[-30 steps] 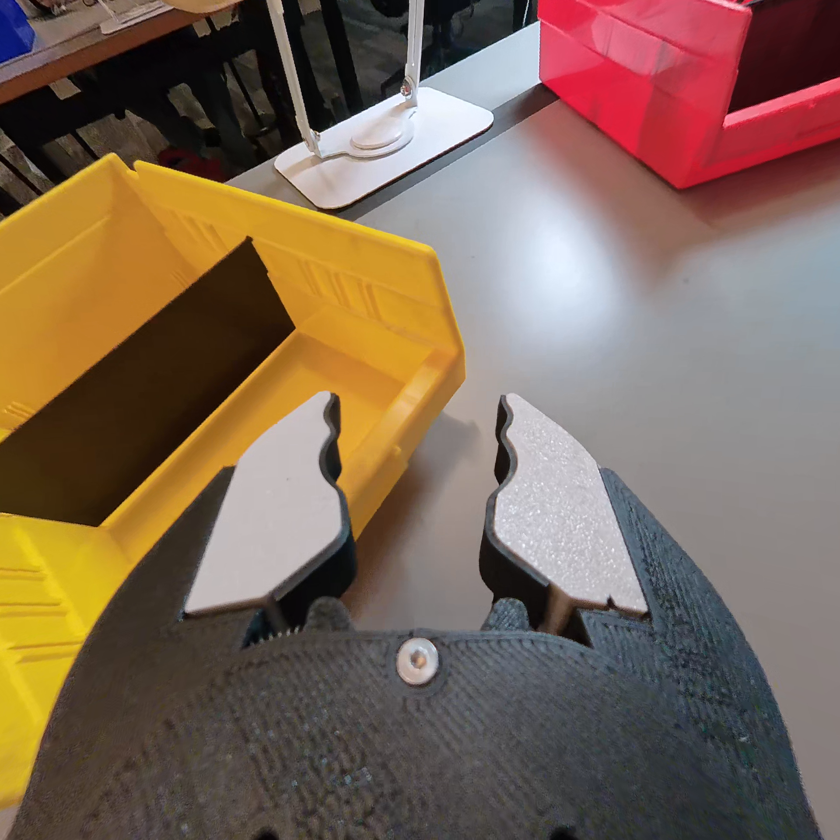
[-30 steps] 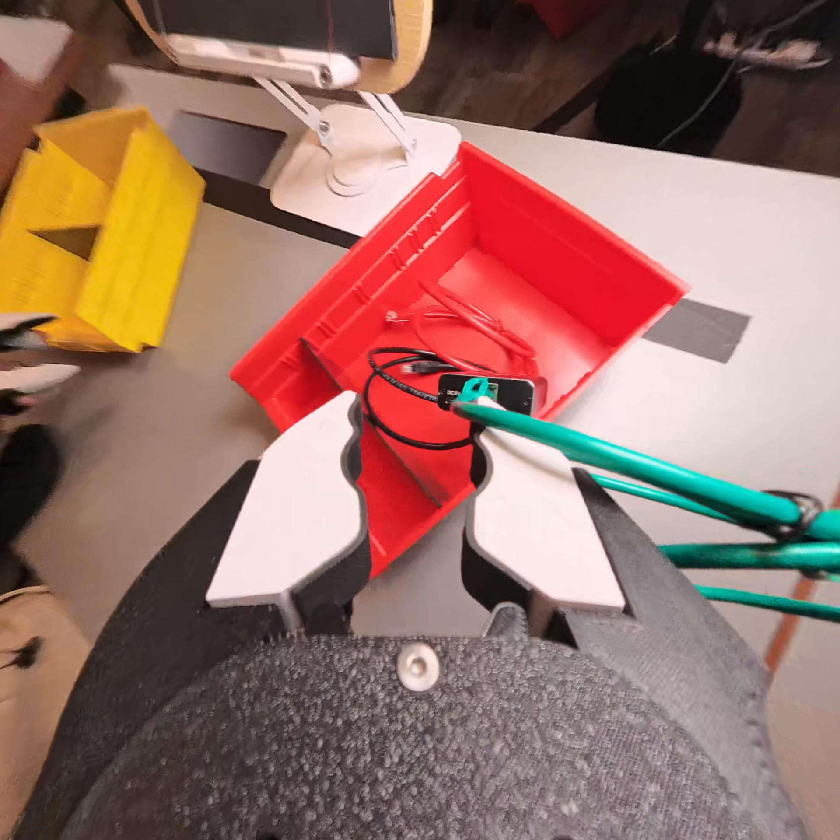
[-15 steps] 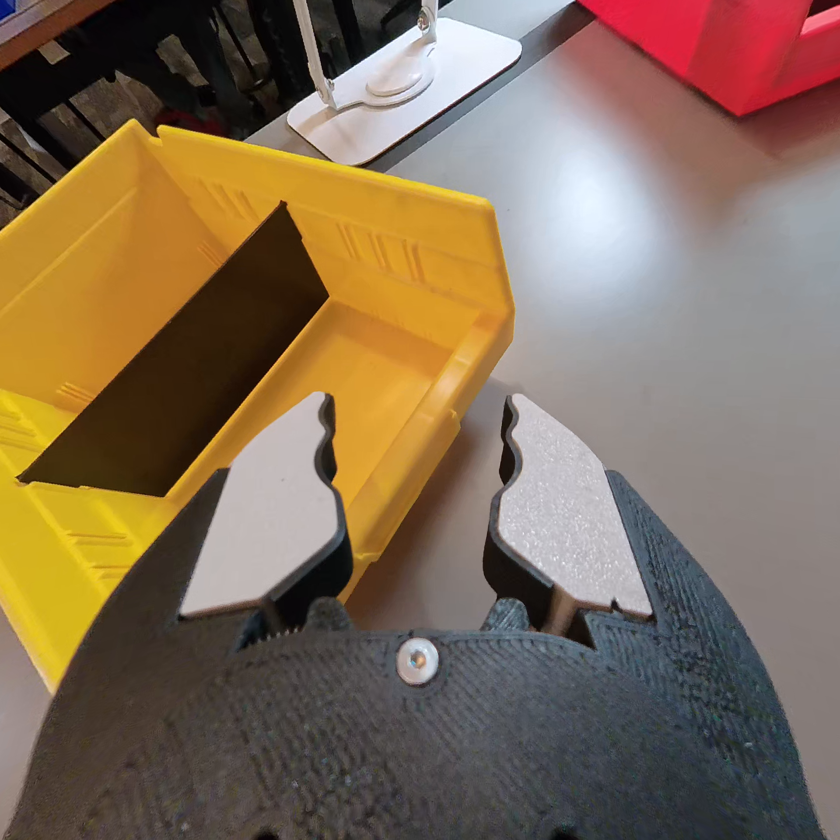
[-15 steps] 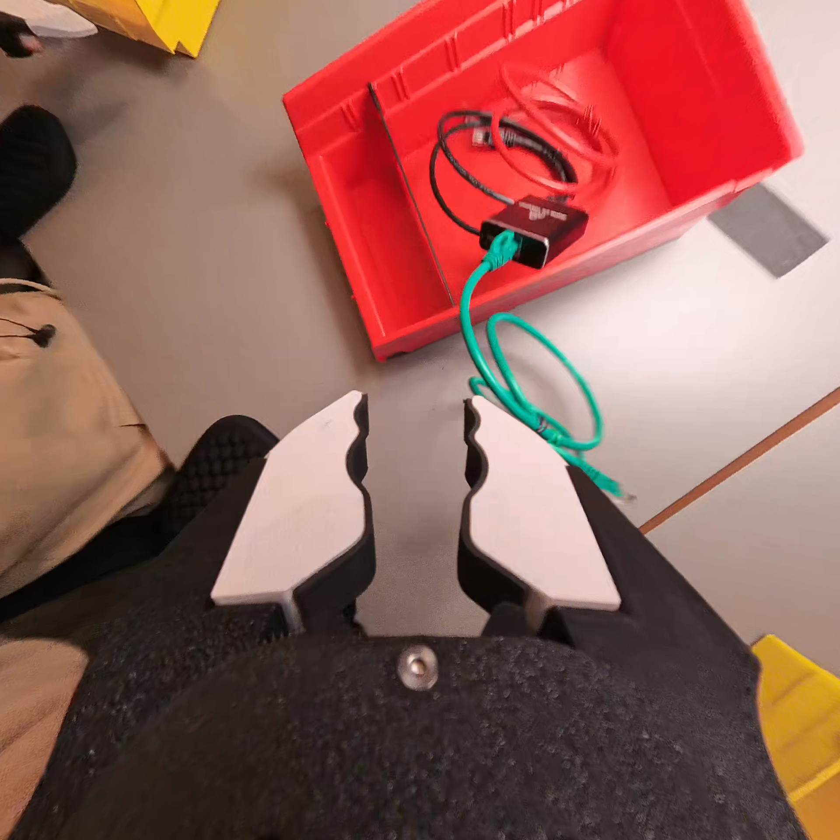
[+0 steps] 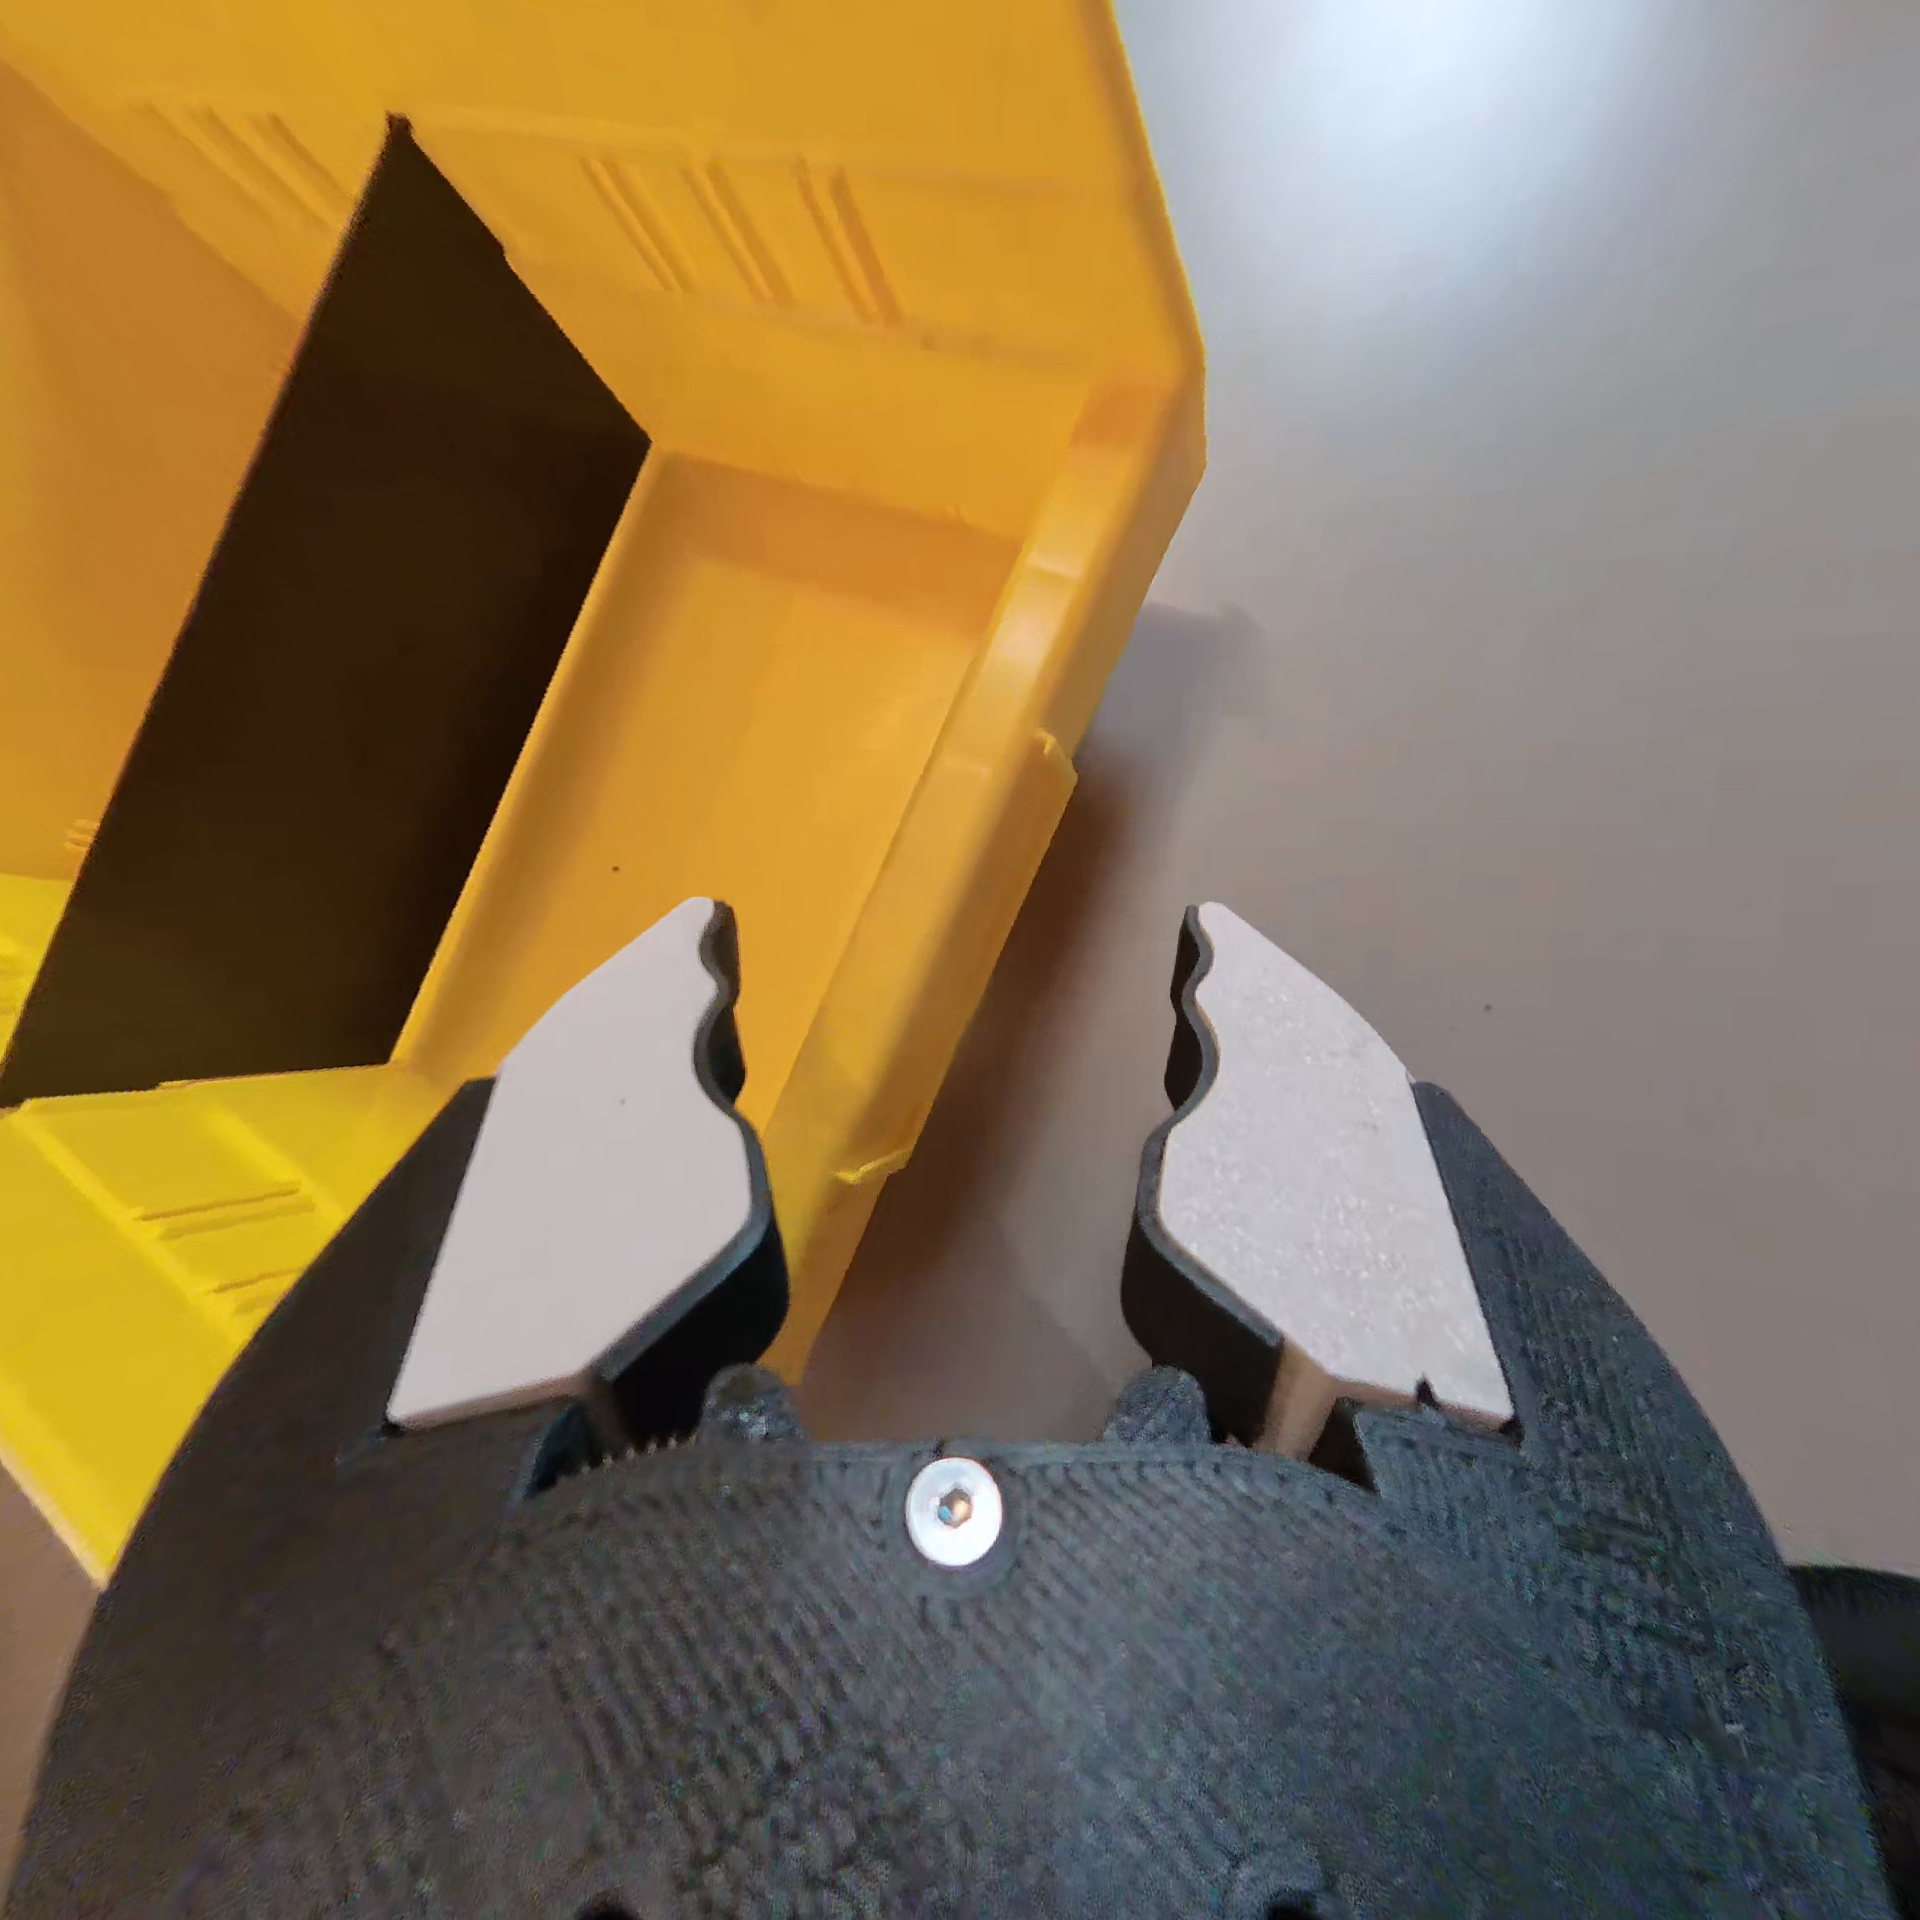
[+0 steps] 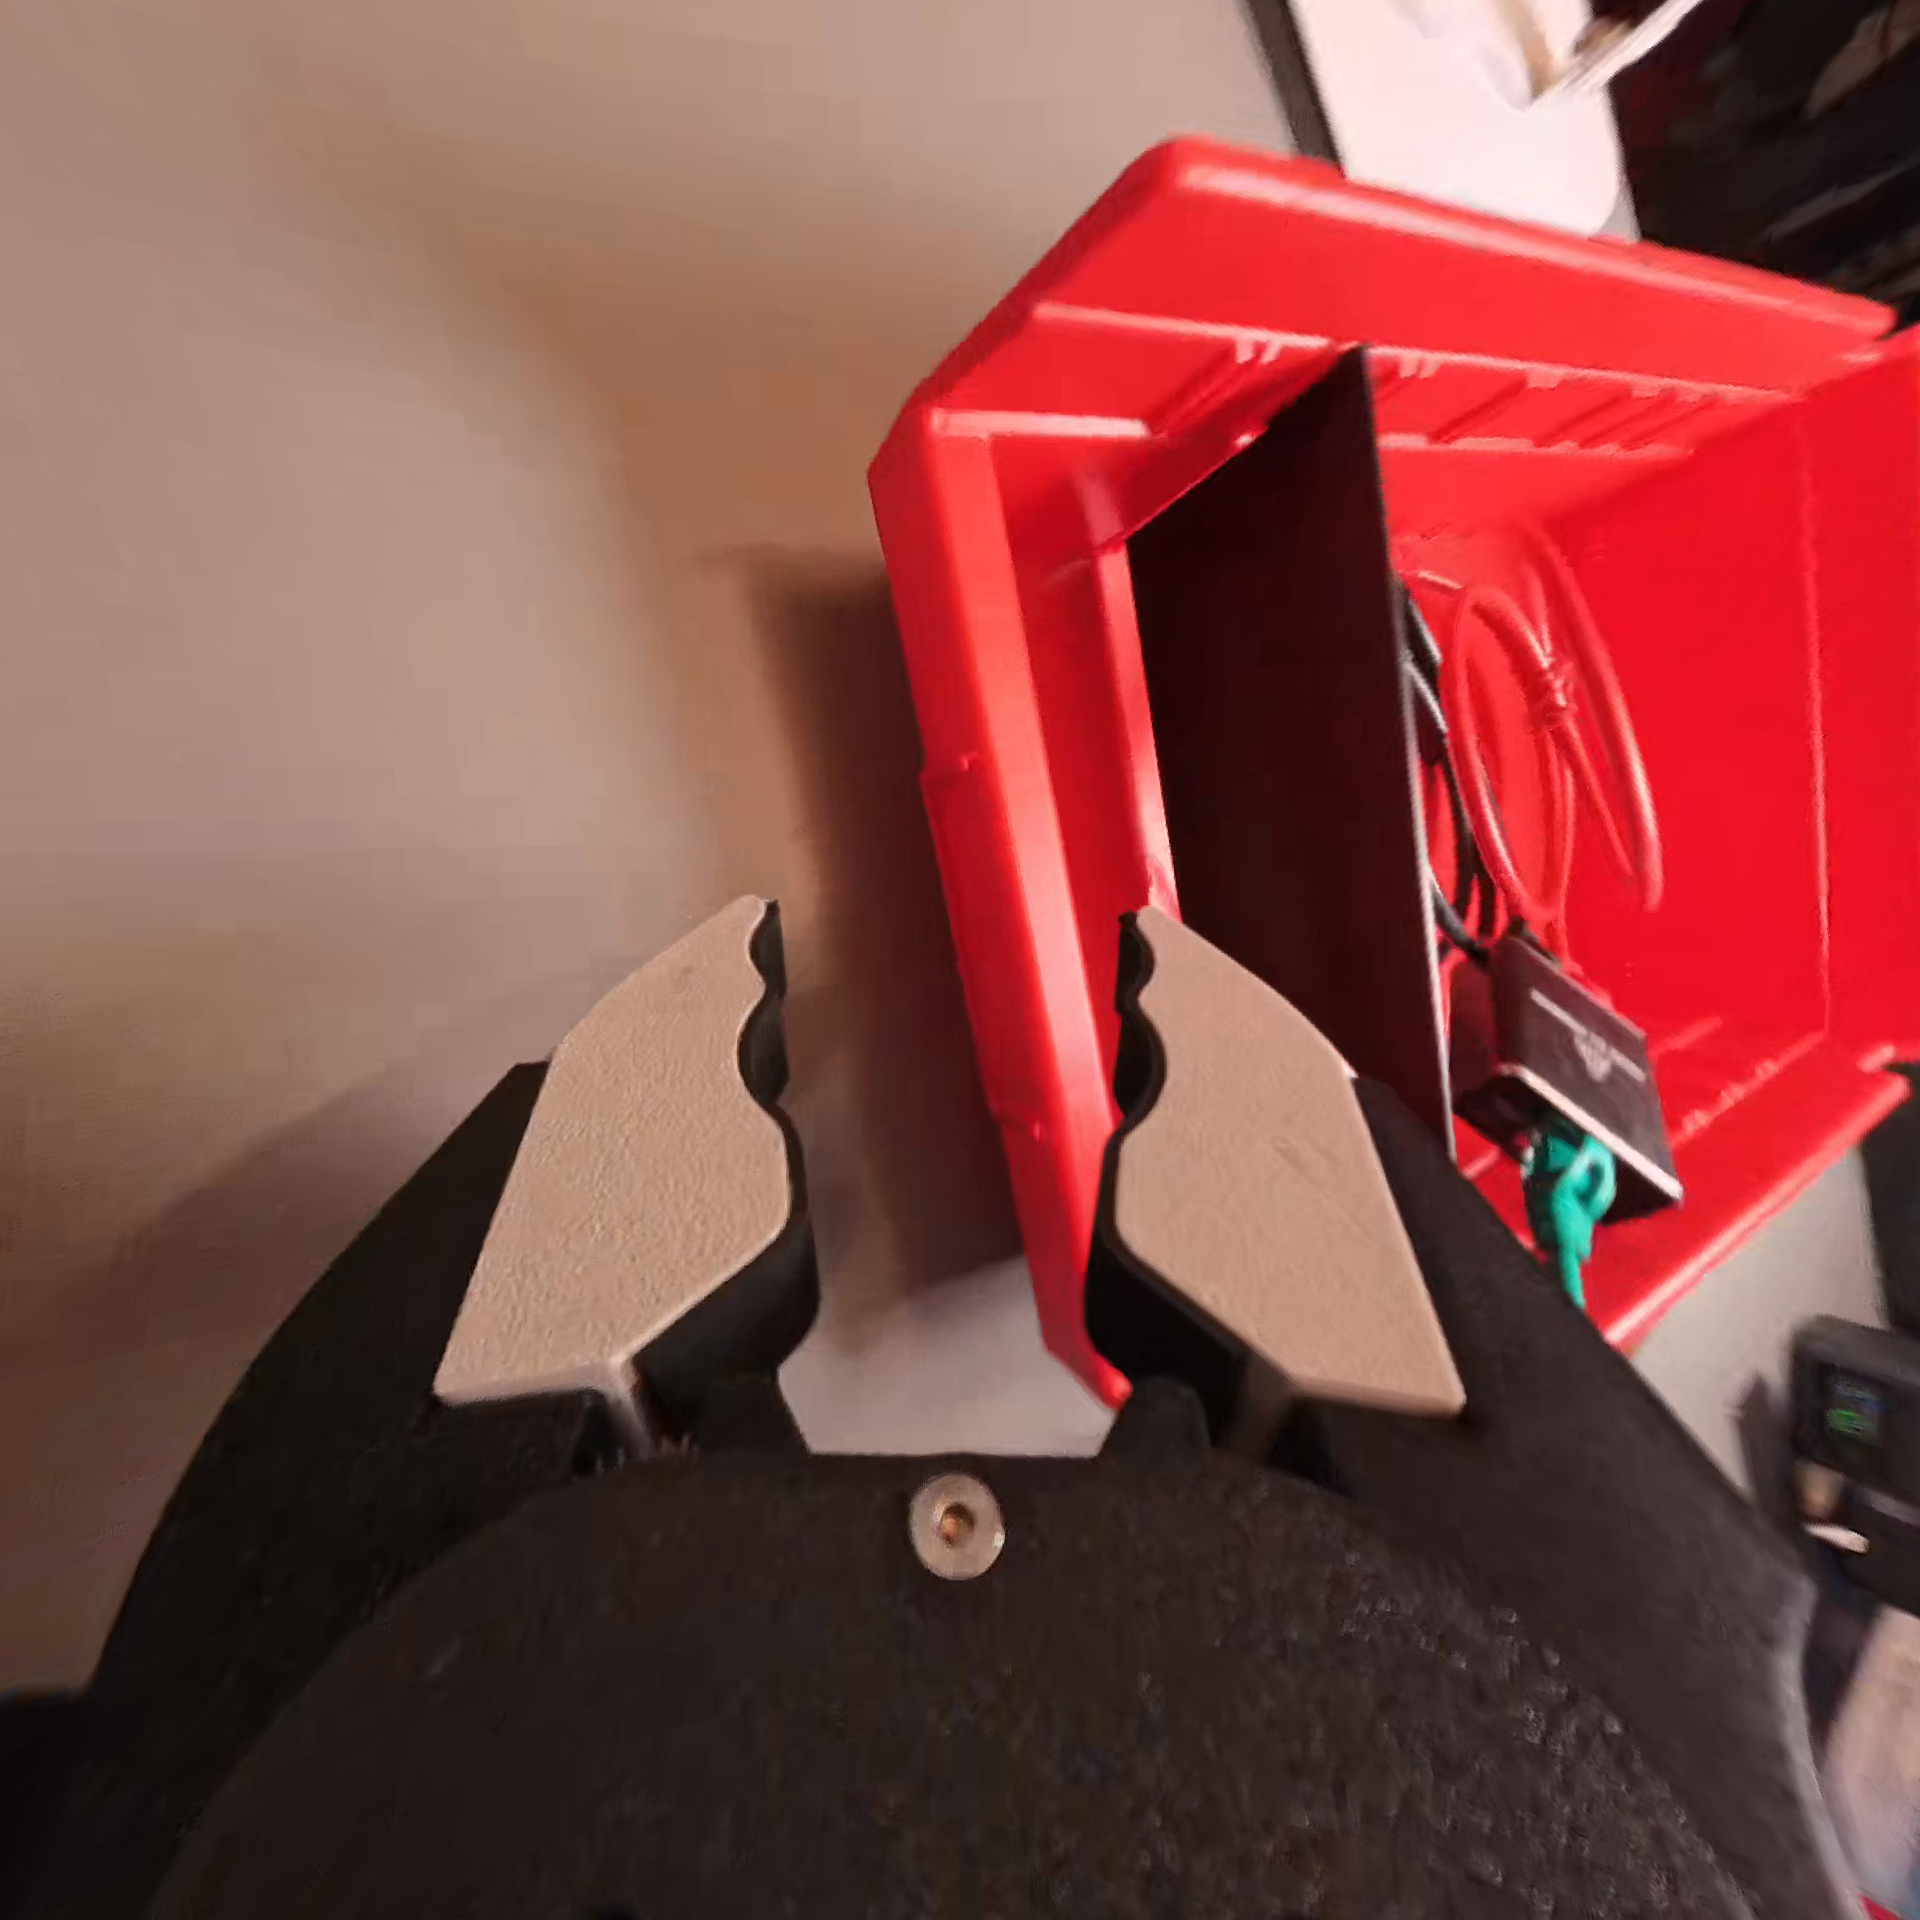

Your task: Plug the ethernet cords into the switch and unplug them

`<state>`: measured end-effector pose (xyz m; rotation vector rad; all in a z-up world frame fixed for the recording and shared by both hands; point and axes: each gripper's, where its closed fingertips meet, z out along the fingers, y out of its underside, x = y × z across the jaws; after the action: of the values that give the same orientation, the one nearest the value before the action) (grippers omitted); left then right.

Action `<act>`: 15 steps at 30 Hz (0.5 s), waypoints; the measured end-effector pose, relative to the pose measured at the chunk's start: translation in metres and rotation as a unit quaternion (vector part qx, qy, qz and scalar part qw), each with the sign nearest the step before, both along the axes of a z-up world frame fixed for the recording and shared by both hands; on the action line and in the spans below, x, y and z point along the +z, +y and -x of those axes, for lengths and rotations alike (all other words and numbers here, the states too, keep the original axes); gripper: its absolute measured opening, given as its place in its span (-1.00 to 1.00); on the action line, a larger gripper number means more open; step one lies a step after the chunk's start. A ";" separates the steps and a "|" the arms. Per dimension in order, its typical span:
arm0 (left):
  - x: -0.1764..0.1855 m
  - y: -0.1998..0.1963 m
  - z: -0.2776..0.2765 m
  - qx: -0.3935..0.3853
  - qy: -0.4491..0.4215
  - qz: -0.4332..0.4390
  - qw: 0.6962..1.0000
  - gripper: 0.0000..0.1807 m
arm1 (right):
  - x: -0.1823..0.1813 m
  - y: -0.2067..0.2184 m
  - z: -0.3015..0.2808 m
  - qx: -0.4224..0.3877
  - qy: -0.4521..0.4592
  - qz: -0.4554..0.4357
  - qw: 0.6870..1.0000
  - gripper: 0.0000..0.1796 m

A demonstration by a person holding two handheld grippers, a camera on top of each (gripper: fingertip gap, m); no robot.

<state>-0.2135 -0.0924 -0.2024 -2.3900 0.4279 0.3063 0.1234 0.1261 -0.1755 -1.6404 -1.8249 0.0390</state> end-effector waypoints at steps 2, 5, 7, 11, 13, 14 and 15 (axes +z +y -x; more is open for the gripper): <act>-0.010 -0.001 0.009 -0.012 0.038 0.031 0.999 -0.12 | -0.018 0.015 0.011 0.006 -0.057 -0.027 0.998 -0.31; -0.018 0.004 0.011 -0.043 0.041 0.046 0.997 -0.31 | -0.035 0.029 0.023 0.037 -0.113 -0.022 0.993 -0.61; -0.021 0.006 0.013 -0.061 0.044 0.054 0.996 -0.39 | -0.037 0.028 0.029 0.069 -0.127 -0.019 0.989 -0.67; -0.021 0.011 0.009 -0.078 0.055 0.044 0.994 -0.56 | -0.037 0.020 0.029 0.090 -0.137 -0.055 0.985 -0.67; -0.020 0.011 -0.004 -0.098 0.057 0.039 0.993 -0.60 | -0.036 0.005 0.025 0.102 -0.125 -0.053 0.985 -0.67; -0.020 0.011 -0.014 -0.112 0.058 0.037 0.991 -0.60 | -0.036 -0.004 0.022 0.111 -0.123 -0.060 0.984 -0.67; -0.020 0.012 -0.025 -0.129 0.059 0.035 0.989 -0.60 | -0.036 -0.014 0.018 0.118 -0.123 -0.067 0.983 -0.67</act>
<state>-0.1887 -0.0808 -0.2226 -2.3574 0.8062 0.3205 0.1053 0.1119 -0.2114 -1.3769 -2.1524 -0.1875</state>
